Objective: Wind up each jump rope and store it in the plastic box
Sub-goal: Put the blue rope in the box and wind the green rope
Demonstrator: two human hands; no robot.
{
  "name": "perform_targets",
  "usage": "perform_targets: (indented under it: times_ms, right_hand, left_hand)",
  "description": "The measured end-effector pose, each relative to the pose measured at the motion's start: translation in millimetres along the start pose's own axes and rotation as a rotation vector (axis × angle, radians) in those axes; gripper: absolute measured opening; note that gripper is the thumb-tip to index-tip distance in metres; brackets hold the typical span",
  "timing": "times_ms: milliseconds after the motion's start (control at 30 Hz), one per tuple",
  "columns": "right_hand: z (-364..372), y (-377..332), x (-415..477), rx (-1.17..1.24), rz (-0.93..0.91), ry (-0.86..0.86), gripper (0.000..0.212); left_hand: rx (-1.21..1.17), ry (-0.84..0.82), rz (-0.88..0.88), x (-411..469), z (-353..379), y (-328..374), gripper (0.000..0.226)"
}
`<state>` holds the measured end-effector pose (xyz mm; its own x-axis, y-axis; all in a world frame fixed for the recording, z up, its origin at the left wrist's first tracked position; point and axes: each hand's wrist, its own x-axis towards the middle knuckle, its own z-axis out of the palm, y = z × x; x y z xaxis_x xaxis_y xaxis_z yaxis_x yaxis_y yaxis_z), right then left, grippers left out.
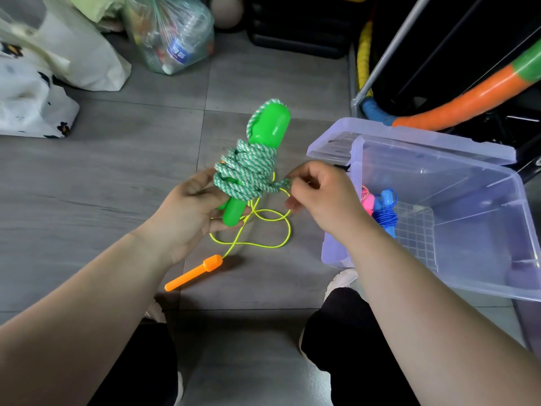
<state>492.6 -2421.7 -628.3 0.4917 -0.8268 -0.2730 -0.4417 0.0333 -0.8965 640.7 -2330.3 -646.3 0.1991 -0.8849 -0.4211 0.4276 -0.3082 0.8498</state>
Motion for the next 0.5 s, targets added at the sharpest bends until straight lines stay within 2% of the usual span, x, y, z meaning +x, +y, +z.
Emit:
perform_targets:
  times_ms: [133, 300, 400, 500]
  right_hand:
    - [-5.8, -3.6, 0.4, 0.132, 0.034, 0.076, 0.028]
    - [-13.6, -0.4, 3.5, 0.148, 0.015, 0.178, 0.025]
    - [-14.2, 0.5, 3.9, 0.121, -0.018, 0.214, 0.015]
    - [-12.3, -1.1, 3.9, 0.094, -0.050, 0.226, 0.015]
  left_hand:
    - [-0.024, 0.041, 0.053, 0.9, 1.6, 2.1, 0.030]
    - [0.022, 0.066, 0.119, 1.3, 0.8, 3.5, 0.045]
    - [0.099, 0.117, 0.151, 2.9, 0.3, 2.0, 0.045]
    - [0.198, 0.216, 0.180, 5.2, -0.2, 1.4, 0.041]
